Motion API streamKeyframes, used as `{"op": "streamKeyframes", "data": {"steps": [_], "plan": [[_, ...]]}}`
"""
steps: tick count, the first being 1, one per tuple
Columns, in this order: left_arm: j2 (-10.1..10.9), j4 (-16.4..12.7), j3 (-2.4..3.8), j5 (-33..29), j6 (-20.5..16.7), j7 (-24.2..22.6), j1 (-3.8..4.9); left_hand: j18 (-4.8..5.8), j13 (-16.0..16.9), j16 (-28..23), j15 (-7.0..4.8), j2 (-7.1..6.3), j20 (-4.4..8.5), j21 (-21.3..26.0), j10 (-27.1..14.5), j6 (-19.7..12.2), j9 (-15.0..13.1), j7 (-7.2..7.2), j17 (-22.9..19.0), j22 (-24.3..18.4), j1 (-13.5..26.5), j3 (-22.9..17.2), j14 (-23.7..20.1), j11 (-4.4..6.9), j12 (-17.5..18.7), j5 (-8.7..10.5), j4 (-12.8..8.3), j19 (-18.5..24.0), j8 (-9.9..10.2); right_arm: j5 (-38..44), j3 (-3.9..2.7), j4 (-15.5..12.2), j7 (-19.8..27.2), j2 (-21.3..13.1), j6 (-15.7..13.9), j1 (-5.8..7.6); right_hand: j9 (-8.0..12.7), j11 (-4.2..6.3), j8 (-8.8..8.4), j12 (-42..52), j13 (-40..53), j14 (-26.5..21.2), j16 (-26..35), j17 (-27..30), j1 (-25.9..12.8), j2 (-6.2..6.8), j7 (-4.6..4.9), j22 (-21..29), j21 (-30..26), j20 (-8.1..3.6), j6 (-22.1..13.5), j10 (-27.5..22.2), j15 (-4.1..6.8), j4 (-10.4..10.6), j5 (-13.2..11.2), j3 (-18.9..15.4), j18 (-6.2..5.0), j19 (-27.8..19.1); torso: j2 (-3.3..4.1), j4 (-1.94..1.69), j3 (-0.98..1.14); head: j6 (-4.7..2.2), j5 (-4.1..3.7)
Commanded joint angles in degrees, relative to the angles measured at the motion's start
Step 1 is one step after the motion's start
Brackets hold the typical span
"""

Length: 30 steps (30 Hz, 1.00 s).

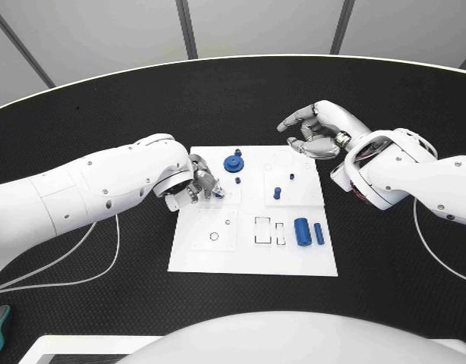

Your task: Assemble the parts on the task board

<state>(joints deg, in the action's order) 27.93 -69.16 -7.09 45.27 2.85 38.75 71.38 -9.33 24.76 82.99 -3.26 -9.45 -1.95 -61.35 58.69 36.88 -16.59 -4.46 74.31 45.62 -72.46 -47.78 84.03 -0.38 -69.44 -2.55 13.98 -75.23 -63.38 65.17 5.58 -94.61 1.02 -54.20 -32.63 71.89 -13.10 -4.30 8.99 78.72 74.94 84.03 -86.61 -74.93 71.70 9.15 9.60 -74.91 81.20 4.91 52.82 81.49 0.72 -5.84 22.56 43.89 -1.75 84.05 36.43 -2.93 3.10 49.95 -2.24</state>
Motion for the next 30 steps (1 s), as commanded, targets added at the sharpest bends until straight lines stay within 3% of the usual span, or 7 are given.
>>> {"op": "streamKeyframes", "data": {"steps": [1,7,16,22,25,30], "plan": [[0.3,-0.3,0.01,-0.1,-0.2,-0.2,0.00,1.18,0.0,0.4,-0.44,1.72,-0.01,-0.5,0.7,-0.2,-0.4,0.04,0.2,0.1,-0.7,-1.3,1.8,0.34,0.3,-0.35,-0.7,-0.5,-0.7,0.0,0.00,0.0,0.0,0.0,0.0,0.00,0.1,0.05,-0.39,0.0,4.1,4.4,0.3,-8.2,-0.6,0.15,0.02,-8.1,0.0,0.40,0.6,-0.2,-0.37,-0.2,0.1,0.0,-0.60,2.2,0.01,0.01,0.00,-0.06,-0.01],[1.2,-1.0,0.03,-0.5,0.2,-0.2,0.13,1.20,0.2,0.6,-0.42,1.77,-0.05,-0.5,1.0,-0.2,-0.5,0.01,0.5,0.3,-0.5,-1.8,1.9,0.31,0.3,-0.33,-0.9,-0.5,-0.9,0.0,0.00,0.0,0.0,0.0,0.0,0.00,0.1,0.05,-0.39,0.0,4.1,4.4,0.3,-8.2,-0.6,0.15,0.02,-8.1,0.0,0.40,0.6,-0.2,-0.37,-0.2,0.1,0.0,-0.60,2.2,-0.03,-0.01,0.02,-0.06,-0.02],[2.4,-1.6,0.09,-1.2,3.6,0.9,1.36,1.19,0.2,0.7,-0.41,1.72,-0.07,-0.5,1.1,-0.1,-0.5,0.00,0.8,0.2,-0.4,-2.0,2.0,0.30,0.2,-0.29,-1.0,-0.5,-1.0,0.0,0.00,0.1,0.0,0.0,0.1,0.00,0.1,0.05,-0.39,0.0,4.1,4.4,0.3,-8.2,-0.6,0.15,0.02,-8.1,0.0,0.40,0.6,-0.2,-0.37,-0.2,0.1,0.0,-0.60,2.2,-0.07,0.00,0.03,-0.16,-0.04],[1.9,-0.3,0.12,-2.8,8.8,1.7,2.77,1.21,0.3,0.9,-0.40,1.76,-0.07,-0.6,1.2,-0.1,-0.5,-0.01,1.2,0.3,-0.4,-2.1,2.1,0.30,0.2,-0.27,-1.0,-0.6,-1.1,0.0,0.00,0.2,-0.1,0.1,0.2,0.00,0.1,0.05,-0.39,0.0,4.1,4.4,0.3,-8.2,-0.6,0.15,0.02,-8.1,0.0,0.40,0.6,-0.2,-0.37,-0.2,0.1,0.0,-0.60,2.2,-0.02,0.03,0.05,-0.28,-0.01],[0.6,1.9,0.13,-3.6,13.8,2.2,3.48,1.21,0.4,1.0,-0.40,1.80,-0.08,-0.6,1.2,-0.1,-0.6,-0.01,1.4,0.3,-0.3,-2.1,2.2,0.29,0.2,-0.24,-1.0,-0.5,-1.1,0.0,0.00,0.3,-0.1,0.2,0.3,0.00,0.1,0.05,-0.39,0.0,4.1,4.4,0.3,-8.2,-0.6,0.15,0.02,-8.1,0.0,0.40,0.6,-0.2,-0.37,-0.2,0.1,0.0,-0.60,2.2,0.01,0.05,0.04,-0.38,0.03],[-1.3,5.2,0.13,-4.8,19.0,2.7,3.95,1.23,0.9,1.1,-0.41,1.81,-0.11,-0.6,1.6,-0.1,-0.6,0.01,1.7,0.3,-0.3,-2.2,2.2,0.31,0.0,-0.24,-1.2,-0.5,-1.2,0.0,0.00,0.3,-0.1,0.3,0.4,0.00,0.1,0.05,-0.39,0.0,4.1,4.4,0.3,-8.2,-0.6,0.15,0.02,-8.1,0.0,0.40,0.6,-0.2,-0.37,-0.2,0.1,0.0,-0.60,2.2,0.06,0.09,0.04,-0.49,0.01]]}}
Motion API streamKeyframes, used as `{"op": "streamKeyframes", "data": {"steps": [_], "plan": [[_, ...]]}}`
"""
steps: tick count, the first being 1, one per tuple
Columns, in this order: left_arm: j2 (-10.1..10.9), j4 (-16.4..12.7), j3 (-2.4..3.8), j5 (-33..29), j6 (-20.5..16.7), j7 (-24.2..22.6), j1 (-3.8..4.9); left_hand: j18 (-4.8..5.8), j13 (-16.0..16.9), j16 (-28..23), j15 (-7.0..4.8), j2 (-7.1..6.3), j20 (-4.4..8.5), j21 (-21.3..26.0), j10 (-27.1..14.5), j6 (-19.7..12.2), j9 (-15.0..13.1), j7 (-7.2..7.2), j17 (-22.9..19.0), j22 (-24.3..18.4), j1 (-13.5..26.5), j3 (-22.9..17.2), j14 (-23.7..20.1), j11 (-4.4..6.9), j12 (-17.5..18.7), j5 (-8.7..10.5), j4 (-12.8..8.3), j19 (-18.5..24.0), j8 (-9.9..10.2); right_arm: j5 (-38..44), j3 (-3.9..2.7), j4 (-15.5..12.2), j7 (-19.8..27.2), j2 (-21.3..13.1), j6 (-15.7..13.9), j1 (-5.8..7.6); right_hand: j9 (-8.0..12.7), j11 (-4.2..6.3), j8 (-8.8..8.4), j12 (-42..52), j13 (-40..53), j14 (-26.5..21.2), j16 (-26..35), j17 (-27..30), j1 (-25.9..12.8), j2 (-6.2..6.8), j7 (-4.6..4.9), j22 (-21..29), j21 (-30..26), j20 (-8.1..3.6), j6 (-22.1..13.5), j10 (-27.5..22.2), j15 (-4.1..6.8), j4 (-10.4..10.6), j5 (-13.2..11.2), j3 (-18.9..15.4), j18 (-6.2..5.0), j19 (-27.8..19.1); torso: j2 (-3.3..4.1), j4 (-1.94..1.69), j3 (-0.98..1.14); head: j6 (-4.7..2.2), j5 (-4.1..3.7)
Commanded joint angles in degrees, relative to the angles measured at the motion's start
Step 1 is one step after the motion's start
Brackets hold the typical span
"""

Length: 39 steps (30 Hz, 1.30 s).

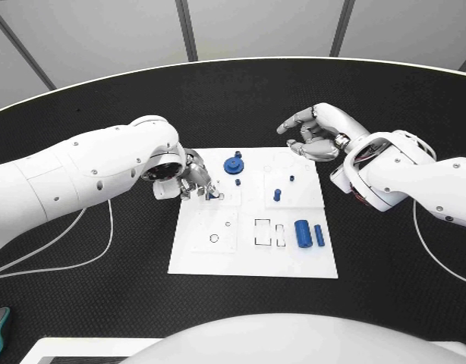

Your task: Assemble the parts on the task board

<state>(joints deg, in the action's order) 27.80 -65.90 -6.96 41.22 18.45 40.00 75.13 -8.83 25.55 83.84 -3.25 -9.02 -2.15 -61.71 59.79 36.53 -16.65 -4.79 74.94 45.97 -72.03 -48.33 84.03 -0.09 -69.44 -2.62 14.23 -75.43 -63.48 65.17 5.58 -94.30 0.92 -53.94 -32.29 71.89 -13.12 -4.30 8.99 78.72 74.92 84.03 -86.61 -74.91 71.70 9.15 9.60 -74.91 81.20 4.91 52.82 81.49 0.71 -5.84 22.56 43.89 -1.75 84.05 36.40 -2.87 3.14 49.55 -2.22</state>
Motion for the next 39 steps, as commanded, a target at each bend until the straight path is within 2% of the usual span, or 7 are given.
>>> {"op": "streamKeyframes", "data": {"steps": [1,6,14,19,39], "plan": [[-1.7,2.7,0.00,-1.1,4.5,1.5,0.28,0.73,0.1,0.3,-0.41,1.38,0.09,-0.3,0.5,0.3,-0.5,0.34,1.1,0.0,-0.7,-1.7,2.2,0.02,0.0,-0.17,-1.4,-0.3,-1.1,0.0,0.00,0.0,0.0,0.1,0.0,0.00,0.1,0.05,-0.40,0.0,4.1,4.4,0.3,-8.2,-0.6,0.15,0.02,-8.1,0.0,0.40,0.6,-0.2,-0.36,-0.2,0.1,0.0,-0.59,2.2,0.08,0.02,0.00,-0.10,0.00],[-4.0,6.4,-0.01,-1.9,7.9,1.9,0.48,0.77,0.8,0.4,-0.39,1.48,0.10,-0.5,0.9,0.3,-0.6,0.33,1.3,0.3,-0.6,-1.7,2.3,0.01,-0.2,-0.17,-1.5,-0.4,-1.1,0.0,0.00,0.1,-0.1,0.2,0.1,0.00,0.1,0.05,-0.40,0.0,4.1,4.4,0.3,-8.2,-0.6,0.15,0.02,-8.1,0.0,0.40,0.6,-0.2,-0.36,-0.2,0.1,0.0,-0.59,2.2,0.09,-0.05,0.01,-0.11,0.00],[-7.6,11.4,-0.02,-1.1,9.7,2.3,0.56,0.91,2.1,0.5,-0.32,1.78,0.17,-1.2,1.9,0.4,-0.7,0.28,1.5,1.3,0.1,-1.7,2.3,-0.05,-0.8,-0.16,-1.4,-0.7,-1.3,0.0,0.01,0.2,-0.1,0.4,0.1,0.00,0.1,0.05,-0.40,0.0,4.1,4.4,0.3,-8.2,-0.6,0.15,0.02,-8.1,0.0,0.40,0.6,-0.2,-0.36,-0.2,0.1,0.0,-0.59,2.2,0.04,-0.02,0.01,-0.08,0.18],[-8.9,12.9,-0.02,0.6,10.6,2.5,0.57,1.07,3.2,0.8,-0.35,2.04,0.23,-1.9,2.6,0.5,-0.9,0.34,2.2,2.4,0.6,-1.6,2.5,-0.01,-1.3,-0.16,-1.4,-1.1,-1.6,0.0,0.01,0.2,-0.2,0.5,0.1,0.00,0.1,0.05,-0.40,0.0,4.1,4.4,0.3,-8.2,-0.6,0.15,0.02,-8.1,0.0,0.40,0.6,-0.2,-0.36,-0.2,0.1,0.0,-0.59,2.2,0.11,0.00,0.08,-0.04,0.33],[-13.1,18.4,-0.04,3.9,16.1,3.4,0.56,1.62,6.5,2.1,-0.78,2.75,0.42,-4.4,4.7,1.5,-1.7,0.98,4.7,5.7,2.8,-0.2,3.2,0.51,-2.8,-0.12,-0.8,-2.2,-2.7,0.0,0.01,0.2,-0.3,0.8,0.1,0.00,0.1,0.05,-0.40,0.0,4.1,4.4,0.3,-8.2,-0.6,0.15,0.02,-8.1,0.0,0.40,0.6,-0.2,-0.36,-0.2,0.1,0.0,-0.59,2.2,0.09,0.03,0.04,0.27,0.58]]}}
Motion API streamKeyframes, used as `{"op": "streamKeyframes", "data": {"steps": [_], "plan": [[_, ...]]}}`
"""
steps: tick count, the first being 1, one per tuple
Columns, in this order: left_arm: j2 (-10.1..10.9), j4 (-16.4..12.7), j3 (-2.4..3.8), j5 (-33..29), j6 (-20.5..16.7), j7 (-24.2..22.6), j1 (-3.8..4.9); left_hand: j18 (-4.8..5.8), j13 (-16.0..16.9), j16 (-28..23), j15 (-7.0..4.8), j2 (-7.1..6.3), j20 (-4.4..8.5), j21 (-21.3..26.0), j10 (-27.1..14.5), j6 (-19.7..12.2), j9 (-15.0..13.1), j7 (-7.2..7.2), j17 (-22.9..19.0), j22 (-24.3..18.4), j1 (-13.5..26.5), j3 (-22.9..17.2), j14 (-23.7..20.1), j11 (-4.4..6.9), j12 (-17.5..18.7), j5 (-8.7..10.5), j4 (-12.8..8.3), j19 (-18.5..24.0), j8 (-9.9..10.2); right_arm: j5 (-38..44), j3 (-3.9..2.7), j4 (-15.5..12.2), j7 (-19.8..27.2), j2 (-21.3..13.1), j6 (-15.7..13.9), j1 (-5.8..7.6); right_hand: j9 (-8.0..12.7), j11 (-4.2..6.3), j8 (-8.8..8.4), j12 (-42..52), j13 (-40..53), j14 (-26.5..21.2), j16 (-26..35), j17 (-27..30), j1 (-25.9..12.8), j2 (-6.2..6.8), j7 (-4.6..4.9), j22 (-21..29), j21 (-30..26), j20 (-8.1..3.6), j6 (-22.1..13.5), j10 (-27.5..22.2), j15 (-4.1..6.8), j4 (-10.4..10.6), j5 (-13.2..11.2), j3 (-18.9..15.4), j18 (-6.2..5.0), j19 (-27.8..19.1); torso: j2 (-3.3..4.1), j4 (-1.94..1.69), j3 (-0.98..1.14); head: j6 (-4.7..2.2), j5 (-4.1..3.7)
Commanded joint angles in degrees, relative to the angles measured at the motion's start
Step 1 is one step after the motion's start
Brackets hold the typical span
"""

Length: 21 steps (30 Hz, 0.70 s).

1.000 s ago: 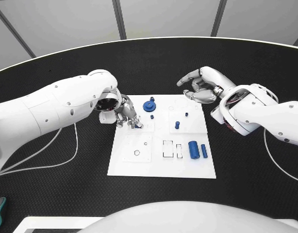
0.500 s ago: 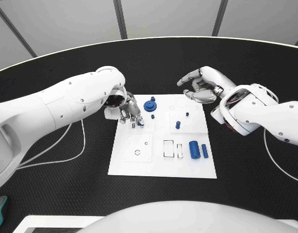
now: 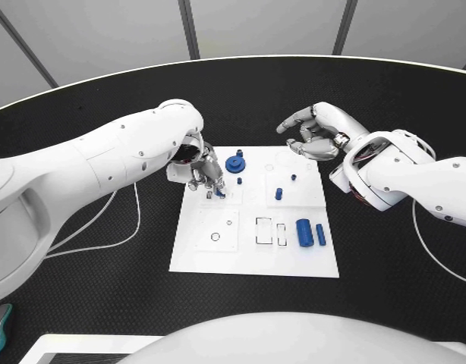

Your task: Assemble the parts on the task board

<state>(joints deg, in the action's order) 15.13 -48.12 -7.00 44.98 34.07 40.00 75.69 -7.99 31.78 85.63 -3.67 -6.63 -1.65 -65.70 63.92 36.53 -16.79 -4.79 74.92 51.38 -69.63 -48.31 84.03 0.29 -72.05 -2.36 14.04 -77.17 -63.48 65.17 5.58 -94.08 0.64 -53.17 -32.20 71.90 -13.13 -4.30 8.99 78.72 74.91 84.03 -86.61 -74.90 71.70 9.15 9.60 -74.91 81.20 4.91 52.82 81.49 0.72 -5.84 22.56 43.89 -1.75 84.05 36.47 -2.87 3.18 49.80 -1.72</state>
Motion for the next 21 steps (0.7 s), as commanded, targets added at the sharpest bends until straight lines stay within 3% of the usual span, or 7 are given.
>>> {"op": "streamKeyframes", "data": {"steps": [1,13,21], "plan": [[-0.7,0.9,0.00,0.3,0.8,3.4,0.00,0.84,0.6,0.4,-0.42,0.41,-0.07,-0.6,0.8,1.8,-1.7,1.07,5.0,0.6,0.6,0.0,3.3,0.21,-0.3,-0.37,-0.5,-0.6,-2.8,0.0,0.00,0.0,0.0,0.0,0.0,0.00,0.1,0.05,-0.40,0.0,4.1,4.4,0.3,-8.2,-0.6,0.15,0.02,-8.1,0.0,0.40,0.6,-0.2,-0.37,-0.2,0.1,0.0,-0.60,2.2,0.03,0.04,0.01,0.08,0.10],[-1.9,2.6,-0.01,1.8,3.7,3.7,-0.02,0.98,2.1,0.9,-0.69,0.46,0.03,-1.3,1.8,2.5,-2.1,1.45,6.2,1.5,1.2,1.1,3.6,0.53,-0.8,-0.36,-0.4,-0.9,-3.0,0.0,0.00,0.0,-0.1,0.2,0.0,0.00,0.1,0.07,-0.48,0.0,4.1,4.4,0.3,-8.1,-0.7,0.17,-0.01,-8.1,0.1,0.40,0.7,-0.2,-0.36,-0.1,0.1,-0.1,-0.59,2.2,0.00,-0.02,-0.04,0.20,0.07],[-2.3,3.0,-0.01,2.5,3.5,3.7,-0.03,1.02,3.0,1.1,-0.85,0.49,0.12,-1.5,2.4,3.0,-2.3,1.67,6.7,1.8,1.6,1.8,3.8,0.72,-1.0,-0.36,-0.3,-1.0,-3.0,0.0,0.00,0.0,-0.1,0.2,0.0,0.00,0.1,0.07,-0.48,0.0,4.1,4.4,0.3,-8.1,-0.7,0.17,-0.01,-8.1,0.1,0.40,0.7,-0.2,-0.36,-0.1,0.1,-0.1,-0.59,2.2,0.07,-0.04,-0.07,0.20,0.03]]}}
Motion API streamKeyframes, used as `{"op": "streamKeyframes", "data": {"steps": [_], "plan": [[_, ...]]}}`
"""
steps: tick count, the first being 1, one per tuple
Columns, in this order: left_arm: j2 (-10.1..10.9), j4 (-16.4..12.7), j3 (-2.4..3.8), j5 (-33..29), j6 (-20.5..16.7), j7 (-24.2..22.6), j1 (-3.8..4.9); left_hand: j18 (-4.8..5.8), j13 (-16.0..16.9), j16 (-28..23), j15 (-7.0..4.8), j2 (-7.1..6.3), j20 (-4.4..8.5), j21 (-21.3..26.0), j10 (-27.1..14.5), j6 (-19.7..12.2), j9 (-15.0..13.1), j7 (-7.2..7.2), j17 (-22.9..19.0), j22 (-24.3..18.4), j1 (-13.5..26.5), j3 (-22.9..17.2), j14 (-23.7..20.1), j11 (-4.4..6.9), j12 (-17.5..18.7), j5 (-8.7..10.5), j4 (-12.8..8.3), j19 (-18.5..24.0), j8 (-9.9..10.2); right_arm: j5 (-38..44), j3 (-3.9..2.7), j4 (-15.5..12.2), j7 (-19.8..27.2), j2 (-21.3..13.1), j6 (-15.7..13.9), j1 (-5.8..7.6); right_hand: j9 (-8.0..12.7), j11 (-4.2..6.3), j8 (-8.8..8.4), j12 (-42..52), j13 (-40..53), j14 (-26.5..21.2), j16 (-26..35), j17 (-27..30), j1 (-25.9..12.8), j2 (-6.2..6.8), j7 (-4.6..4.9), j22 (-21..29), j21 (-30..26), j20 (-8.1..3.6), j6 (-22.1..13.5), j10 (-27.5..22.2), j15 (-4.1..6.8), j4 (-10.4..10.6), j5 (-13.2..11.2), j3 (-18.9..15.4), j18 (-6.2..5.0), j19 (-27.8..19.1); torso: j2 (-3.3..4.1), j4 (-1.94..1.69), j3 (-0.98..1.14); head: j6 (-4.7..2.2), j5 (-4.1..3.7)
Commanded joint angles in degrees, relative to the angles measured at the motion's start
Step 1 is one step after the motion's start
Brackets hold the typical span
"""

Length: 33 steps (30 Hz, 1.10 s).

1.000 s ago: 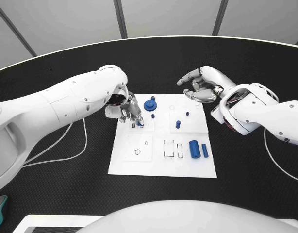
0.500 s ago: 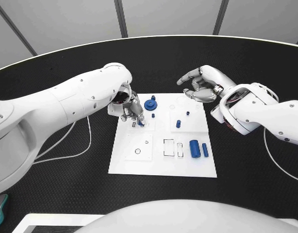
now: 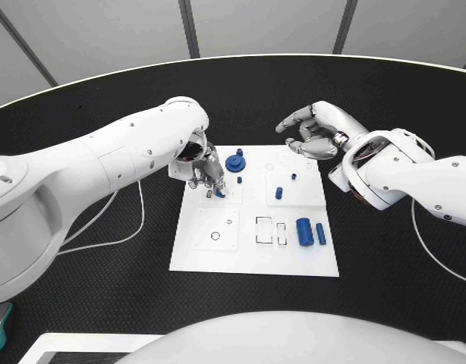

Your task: Assemble the parts on the task board

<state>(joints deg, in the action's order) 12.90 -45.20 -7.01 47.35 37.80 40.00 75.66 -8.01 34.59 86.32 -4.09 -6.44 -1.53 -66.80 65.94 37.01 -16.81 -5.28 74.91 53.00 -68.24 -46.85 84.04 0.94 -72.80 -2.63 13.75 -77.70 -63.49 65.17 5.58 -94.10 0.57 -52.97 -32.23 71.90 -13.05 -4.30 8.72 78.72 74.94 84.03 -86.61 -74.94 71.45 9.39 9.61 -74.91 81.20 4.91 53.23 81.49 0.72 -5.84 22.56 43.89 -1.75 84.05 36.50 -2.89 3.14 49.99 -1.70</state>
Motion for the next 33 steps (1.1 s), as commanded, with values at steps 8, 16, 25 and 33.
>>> {"op": "streamKeyframes", "data": {"steps": [8,16,25,33], "plan": [[-0.3,0.4,0.00,0.6,-0.8,3.6,-0.04,1.18,1.4,0.6,-0.61,0.55,0.11,-1.0,1.1,3.1,-2.6,2.42,7.1,1.1,0.5,1.0,3.9,0.29,-0.6,-0.09,0.2,-0.7,-3.2,0.0,0.00,-0.1,0.0,0.0,0.0,0.00,0.1,0.07,-0.21,0.0,4.0,4.4,0.3,-8.1,-0.5,-0.07,-0.02,-8.1,0.1,0.40,0.3,-0.2,-0.36,-0.1,0.1,-0.1,-0.59,2.2,0.03,0.00,0.02,0.01,-0.04],[-0.5,0.5,-0.01,1.0,-0.1,3.6,-0.08,1.23,1.6,0.7,-0.67,0.50,0.14,-1.2,1.3,3.3,-2.7,2.53,7.3,1.3,0.4,1.2,3.9,0.38,-0.7,-0.09,0.1,-0.8,-3.2,0.0,0.00,-0.2,0.0,0.0,-0.1,0.00,0.1,0.08,-0.22,0.0,4.0,4.4,0.3,-8.1,-0.5,-0.08,-0.04,-8.1,0.0,0.40,0.3,-0.2,-0.35,-0.2,0.1,-0.1,-0.60,2.2,-0.01,-0.01,-0.01,0.01,-0.15],[-0.7,0.6,-0.02,1.1,0.2,3.7,-0.12,1.27,1.9,0.8,-0.77,0.39,0.20,-1.4,1.5,3.5,-2.9,2.64,7.6,1.6,0.5,1.5,4.0,0.49,-0.7,-0.09,0.0,-0.9,-3.2,0.0,-0.01,-0.2,0.0,0.0,-0.1,0.01,0.1,0.08,-0.22,0.0,4.0,4.4,0.3,-8.1,-0.5,-0.08,-0.04,-8.1,0.0,0.40,0.3,-0.2,-0.35,-0.2,0.1,-0.1,-0.60,2.2,-0.03,-0.01,-0.02,0.01,-0.23],[-0.8,0.5,-0.03,1.2,0.1,3.6,-0.19,1.29,1.9,0.8,-0.79,0.39,0.23,-1.5,1.6,3.6,-2.9,2.68,7.7,1.8,0.5,1.6,4.0,0.52,-0.8,-0.08,0.1,-1.0,-3.2,0.0,-0.01,-0.3,0.0,0.0,-0.1,0.01,0.1,0.08,-0.22,0.0,4.0,4.4,0.3,-8.1,-0.5,-0.08,-0.04,-8.1,0.0,0.40,0.3,-0.2,-0.35,-0.2,0.1,-0.1,-0.60,2.2,0.05,-0.02,-0.01,0.01,-0.29]]}}
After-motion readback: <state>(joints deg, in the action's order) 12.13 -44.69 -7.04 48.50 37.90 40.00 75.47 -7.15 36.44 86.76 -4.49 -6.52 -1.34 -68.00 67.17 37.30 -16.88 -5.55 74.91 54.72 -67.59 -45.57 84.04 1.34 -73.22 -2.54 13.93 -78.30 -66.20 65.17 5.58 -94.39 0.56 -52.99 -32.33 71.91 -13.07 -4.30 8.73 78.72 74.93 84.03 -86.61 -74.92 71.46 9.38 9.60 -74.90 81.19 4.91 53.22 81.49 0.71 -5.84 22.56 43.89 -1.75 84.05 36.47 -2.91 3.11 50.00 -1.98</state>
